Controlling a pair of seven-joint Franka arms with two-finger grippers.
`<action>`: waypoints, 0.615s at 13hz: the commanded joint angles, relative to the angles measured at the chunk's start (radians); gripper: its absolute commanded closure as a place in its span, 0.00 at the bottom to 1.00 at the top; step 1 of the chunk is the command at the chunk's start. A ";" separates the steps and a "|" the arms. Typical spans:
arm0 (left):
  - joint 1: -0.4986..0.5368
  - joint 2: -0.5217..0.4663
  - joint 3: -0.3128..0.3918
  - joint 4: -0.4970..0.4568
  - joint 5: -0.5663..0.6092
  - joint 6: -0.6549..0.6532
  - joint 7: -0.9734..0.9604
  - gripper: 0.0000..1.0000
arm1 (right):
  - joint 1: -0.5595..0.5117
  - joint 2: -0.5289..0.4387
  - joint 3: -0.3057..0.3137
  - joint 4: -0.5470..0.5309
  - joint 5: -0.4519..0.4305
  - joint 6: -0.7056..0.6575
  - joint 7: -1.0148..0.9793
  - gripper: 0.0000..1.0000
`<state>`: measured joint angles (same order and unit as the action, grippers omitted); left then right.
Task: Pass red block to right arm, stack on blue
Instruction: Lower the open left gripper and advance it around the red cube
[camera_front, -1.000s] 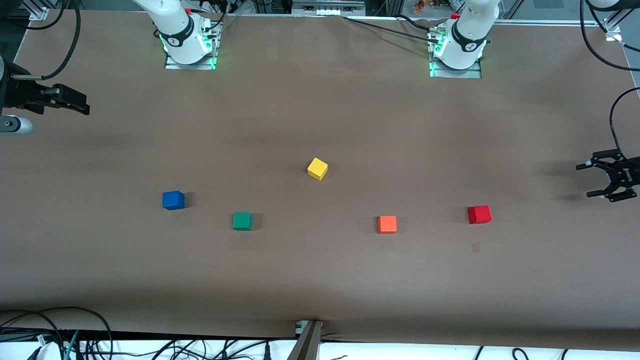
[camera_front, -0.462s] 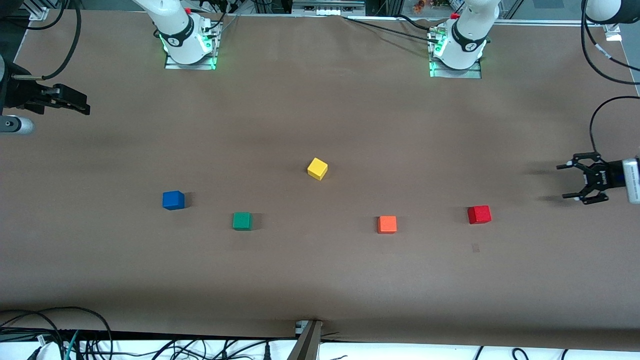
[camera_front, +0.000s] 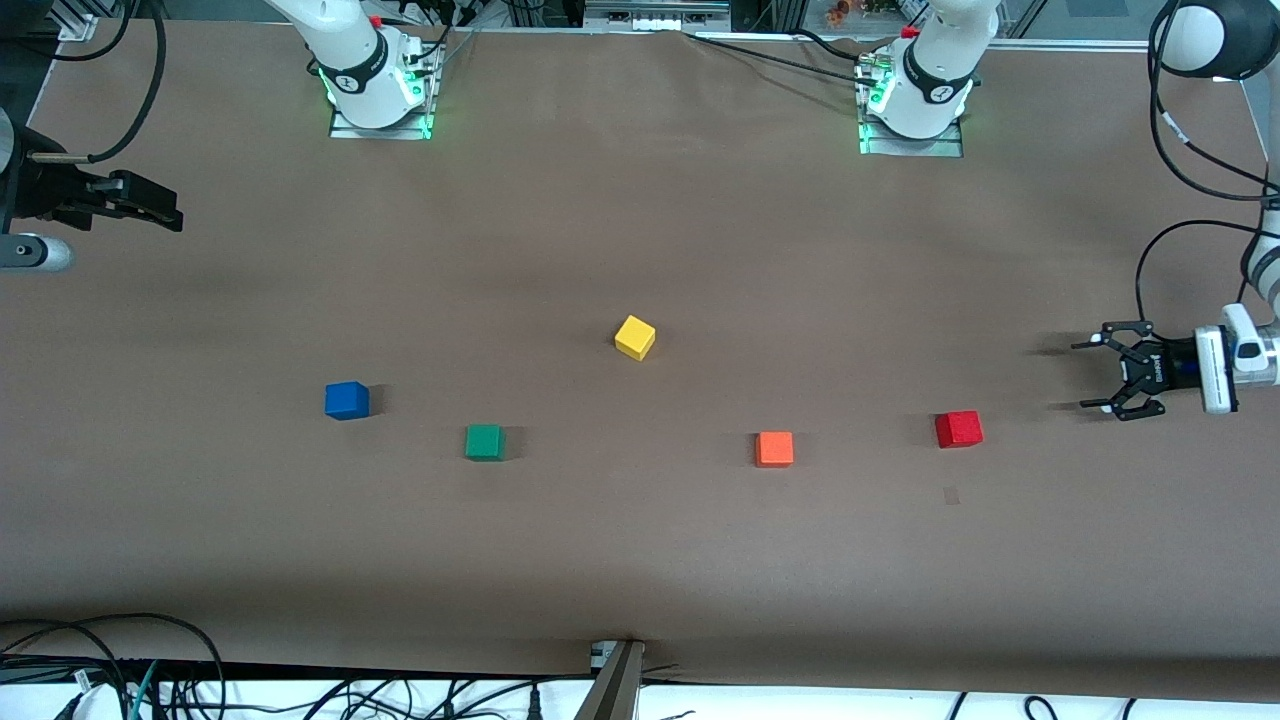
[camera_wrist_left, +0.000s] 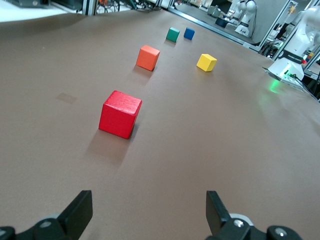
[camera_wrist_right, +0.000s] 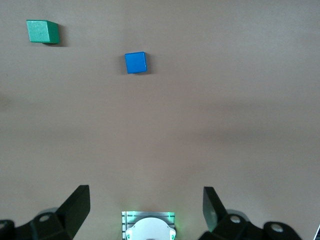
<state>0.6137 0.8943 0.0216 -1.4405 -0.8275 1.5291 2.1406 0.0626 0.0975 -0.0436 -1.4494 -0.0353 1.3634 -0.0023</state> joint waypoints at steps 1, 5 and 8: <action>0.000 0.029 0.001 0.026 -0.053 -0.021 0.091 0.00 | -0.001 0.008 0.002 0.021 0.008 -0.009 0.001 0.00; -0.011 0.076 -0.035 0.037 -0.088 -0.020 0.160 0.00 | -0.001 0.008 0.002 0.023 0.008 -0.007 0.001 0.00; -0.032 0.112 -0.035 0.081 -0.097 -0.017 0.186 0.00 | 0.000 0.008 0.002 0.023 0.008 -0.006 0.001 0.00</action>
<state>0.5965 0.9622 -0.0183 -1.4200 -0.9005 1.5234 2.2764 0.0628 0.0978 -0.0435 -1.4494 -0.0353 1.3636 -0.0023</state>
